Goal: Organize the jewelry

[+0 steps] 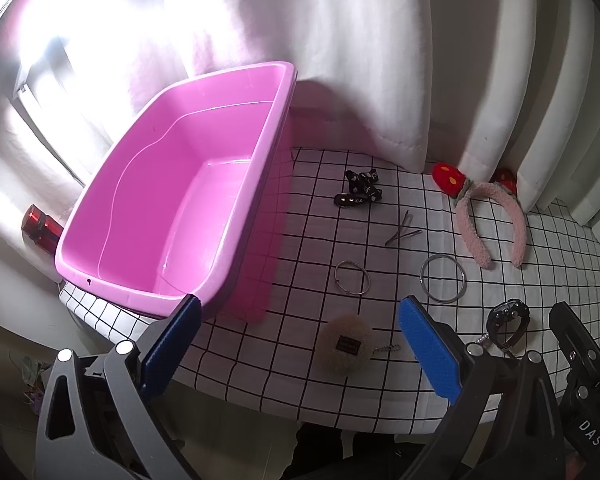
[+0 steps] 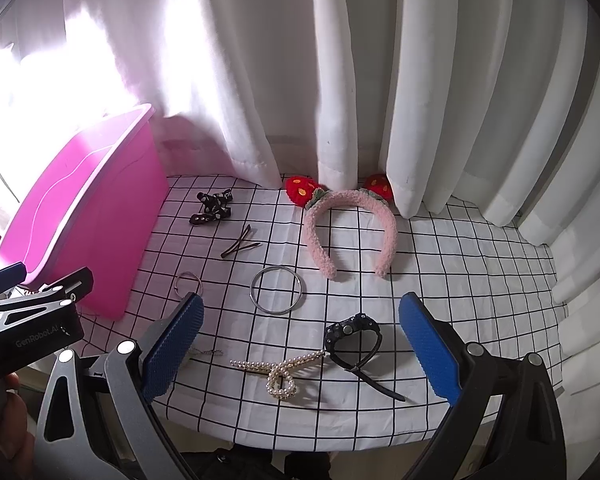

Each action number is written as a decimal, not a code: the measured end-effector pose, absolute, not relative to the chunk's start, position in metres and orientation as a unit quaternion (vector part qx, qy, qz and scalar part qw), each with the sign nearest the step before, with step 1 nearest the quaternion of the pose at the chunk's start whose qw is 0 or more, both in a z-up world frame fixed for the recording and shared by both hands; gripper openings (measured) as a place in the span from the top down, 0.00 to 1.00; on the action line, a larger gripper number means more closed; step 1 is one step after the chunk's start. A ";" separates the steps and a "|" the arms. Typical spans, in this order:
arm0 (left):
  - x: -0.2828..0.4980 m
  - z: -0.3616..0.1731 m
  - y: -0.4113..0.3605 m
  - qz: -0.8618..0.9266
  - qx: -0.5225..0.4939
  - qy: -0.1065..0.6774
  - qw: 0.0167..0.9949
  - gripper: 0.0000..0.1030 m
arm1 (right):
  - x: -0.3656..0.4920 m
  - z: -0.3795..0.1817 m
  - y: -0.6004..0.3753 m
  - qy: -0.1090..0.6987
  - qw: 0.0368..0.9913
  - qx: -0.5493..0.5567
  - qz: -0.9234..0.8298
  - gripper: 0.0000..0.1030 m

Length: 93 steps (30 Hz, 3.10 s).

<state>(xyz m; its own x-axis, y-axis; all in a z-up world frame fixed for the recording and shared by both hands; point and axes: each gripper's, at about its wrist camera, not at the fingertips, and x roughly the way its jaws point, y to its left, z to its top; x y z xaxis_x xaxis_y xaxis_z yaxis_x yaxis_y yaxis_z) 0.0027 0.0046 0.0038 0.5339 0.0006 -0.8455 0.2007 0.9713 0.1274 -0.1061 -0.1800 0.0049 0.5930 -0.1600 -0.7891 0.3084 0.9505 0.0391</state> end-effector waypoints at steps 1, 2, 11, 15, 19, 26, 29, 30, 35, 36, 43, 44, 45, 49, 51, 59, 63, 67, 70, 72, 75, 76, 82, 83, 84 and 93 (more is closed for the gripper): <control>0.003 0.004 0.005 -0.058 0.105 0.479 0.869 0.06 | -0.107 0.005 -0.180 0.431 0.889 0.086 -0.132 0.09; 0.003 0.004 0.004 -0.058 0.105 0.479 0.869 0.06 | -0.108 0.005 -0.180 0.430 0.889 0.087 -0.132 0.09; 0.001 0.004 0.004 -0.057 0.106 0.479 0.870 0.06 | -0.110 0.005 -0.182 0.427 0.890 0.089 -0.133 0.09; 0.001 0.004 0.004 -0.057 0.105 0.479 0.870 0.06 | -0.110 0.006 -0.183 0.428 0.890 0.091 -0.130 0.09; 0.001 0.004 0.004 -0.057 0.106 0.479 0.870 0.06 | -0.109 0.007 -0.184 0.429 0.889 0.093 -0.129 0.09; 0.001 0.004 0.004 -0.058 0.106 0.479 0.870 0.06 | -0.108 0.007 -0.182 0.429 0.889 0.093 -0.130 0.09; 0.001 0.003 0.004 -0.058 0.106 0.480 0.869 0.06 | -0.108 0.007 -0.181 0.429 0.889 0.093 -0.129 0.09; 0.000 0.003 0.003 -0.058 0.107 0.480 0.869 0.06 | -0.108 0.007 -0.181 0.430 0.889 0.093 -0.128 0.09; -0.001 0.001 -0.002 -0.060 0.110 0.484 0.866 0.06 | -0.108 0.005 -0.183 0.433 0.887 0.094 -0.129 0.09; -0.001 0.001 -0.003 -0.060 0.110 0.485 0.866 0.06 | -0.108 0.004 -0.184 0.433 0.887 0.094 -0.129 0.09; -0.001 -0.010 -0.006 -0.055 0.110 0.490 0.863 0.06 | -0.110 -0.004 -0.193 0.439 0.884 0.102 -0.127 0.09; -0.003 -0.012 -0.005 -0.056 0.108 0.489 0.864 0.06 | -0.112 -0.007 -0.196 0.440 0.883 0.104 -0.126 0.09; -0.004 -0.014 -0.004 -0.058 0.105 0.489 0.864 0.06 | -0.113 -0.010 -0.198 0.442 0.882 0.107 -0.126 0.09; -0.010 -0.026 -0.001 -0.068 0.097 0.496 0.860 0.06 | -0.122 -0.029 -0.210 0.450 0.876 0.128 -0.119 0.09; -0.014 -0.035 0.000 -0.075 0.094 0.502 0.856 0.06 | -0.128 -0.041 -0.216 0.456 0.871 0.137 -0.120 0.09; -0.028 -0.083 -0.004 -0.099 0.097 0.535 0.833 0.06 | -0.141 -0.092 -0.241 0.492 0.845 0.172 -0.122 0.09; -0.026 -0.108 -0.005 -0.092 0.099 0.545 0.827 0.06 | -0.144 -0.113 -0.253 0.505 0.834 0.180 -0.134 0.09; -0.020 -0.124 -0.006 -0.084 0.097 0.544 0.829 0.06 | -0.139 -0.130 -0.263 0.517 0.827 0.176 -0.134 0.09; -0.016 -0.134 -0.004 -0.078 0.093 0.550 0.826 0.06 | -0.129 -0.139 -0.263 0.520 0.829 0.168 -0.122 0.09; -0.013 -0.140 -0.003 -0.073 0.090 0.554 0.825 0.06 | -0.122 -0.145 -0.262 0.523 0.829 0.163 -0.115 0.09; -0.009 -0.147 -0.003 -0.066 0.091 0.553 0.826 0.06 | -0.111 -0.151 -0.262 0.523 0.829 0.169 -0.107 0.09; -0.008 -0.149 -0.004 -0.066 0.091 0.552 0.827 0.06 | -0.108 -0.153 -0.262 0.524 0.828 0.169 -0.107 0.09; -0.001 -0.162 -0.008 -0.063 0.086 0.556 0.824 0.06 | -0.090 -0.165 -0.265 0.530 0.822 0.176 -0.110 0.09; 0.000 -0.163 -0.009 -0.062 0.086 0.557 0.824 0.06 | -0.088 -0.167 -0.266 0.533 0.820 0.176 -0.113 0.09; 0.001 -0.165 -0.010 -0.062 0.087 0.557 0.824 0.06 | -0.086 -0.168 -0.266 0.534 0.819 0.176 -0.116 0.09; 0.005 -0.175 -0.017 -0.061 0.091 0.556 0.824 0.06 | -0.080 -0.181 -0.268 0.543 0.815 0.164 -0.115 0.09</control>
